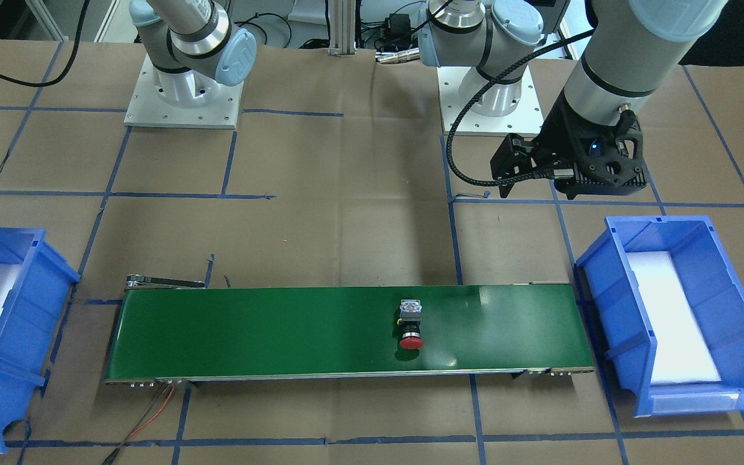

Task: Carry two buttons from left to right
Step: 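Carry the yellow button with the right gripper into the empty blue bin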

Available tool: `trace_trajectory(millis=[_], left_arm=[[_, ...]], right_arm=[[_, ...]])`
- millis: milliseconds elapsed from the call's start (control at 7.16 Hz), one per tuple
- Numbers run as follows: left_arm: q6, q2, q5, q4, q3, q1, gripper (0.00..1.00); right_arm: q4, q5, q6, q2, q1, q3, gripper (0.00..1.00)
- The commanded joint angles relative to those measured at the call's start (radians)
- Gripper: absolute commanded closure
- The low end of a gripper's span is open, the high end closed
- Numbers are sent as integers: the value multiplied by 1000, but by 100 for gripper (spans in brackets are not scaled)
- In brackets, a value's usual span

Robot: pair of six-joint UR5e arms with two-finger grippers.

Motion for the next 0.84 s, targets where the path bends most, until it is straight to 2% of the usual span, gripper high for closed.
trace_trajectory(millis=[0, 419, 559, 699], left_arm=[[0, 0, 0, -1, 0, 0, 0], [-1, 0, -2, -1, 0, 0, 0], [-1, 0, -2, 1, 0, 0, 0], [-1, -1, -2, 1, 0, 0, 0]], right_arm=[[-25, 2, -10, 45, -10, 35, 94], [-30, 2, 4, 54, -9, 61, 94], [-30, 2, 2, 53, -9, 66, 90], [-32, 6, 4, 53, -4, 60, 44]])
